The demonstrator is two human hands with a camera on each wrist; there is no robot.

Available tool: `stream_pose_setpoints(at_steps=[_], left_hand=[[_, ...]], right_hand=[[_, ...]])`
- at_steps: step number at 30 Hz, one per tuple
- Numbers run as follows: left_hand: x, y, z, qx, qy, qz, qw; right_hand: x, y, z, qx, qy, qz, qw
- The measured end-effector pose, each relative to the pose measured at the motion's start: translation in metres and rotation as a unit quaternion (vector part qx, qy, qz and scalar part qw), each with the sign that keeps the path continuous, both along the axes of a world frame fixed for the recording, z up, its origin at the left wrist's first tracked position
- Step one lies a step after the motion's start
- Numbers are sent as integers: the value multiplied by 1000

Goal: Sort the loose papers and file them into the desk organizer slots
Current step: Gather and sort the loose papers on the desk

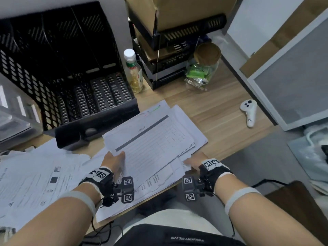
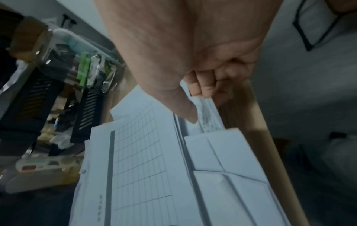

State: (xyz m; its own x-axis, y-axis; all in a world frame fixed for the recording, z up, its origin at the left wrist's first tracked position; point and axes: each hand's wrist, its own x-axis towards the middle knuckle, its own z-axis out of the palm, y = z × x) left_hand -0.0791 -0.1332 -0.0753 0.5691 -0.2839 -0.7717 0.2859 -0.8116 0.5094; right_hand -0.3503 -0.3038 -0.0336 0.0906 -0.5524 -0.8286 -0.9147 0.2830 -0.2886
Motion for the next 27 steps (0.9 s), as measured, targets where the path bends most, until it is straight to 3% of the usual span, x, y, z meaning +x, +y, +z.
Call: stream_pose_setpoints(at_steps=[3,5,9,12,14,19,27], left_hand=[[-3,-7,13,24,-3,-29,999],[0,-14,13,-9,-7,-7,1000],[7,-19,0,24,-2,-17,1000],[12,-15,-21,-23,-13,1,1000],[14,-12,-19,-25,-16,-5,1000],[2,-14,30,-32,-12,-26,999],[4,-9,31,-59,17,-13,998]], right_hand=[[-3,5,2,-6,-27,57,998],[-8,6,13,-47,-76,16,996],[-22,-2,51,-168,-112,-35,979],[-38,-14,81,-250,-123,-83,957],[-51,-21,101,-308,-141,-147,929],[-90,-34,136,-446,-147,-280,837],[-104,-27,146,-494,-220,-476,693]])
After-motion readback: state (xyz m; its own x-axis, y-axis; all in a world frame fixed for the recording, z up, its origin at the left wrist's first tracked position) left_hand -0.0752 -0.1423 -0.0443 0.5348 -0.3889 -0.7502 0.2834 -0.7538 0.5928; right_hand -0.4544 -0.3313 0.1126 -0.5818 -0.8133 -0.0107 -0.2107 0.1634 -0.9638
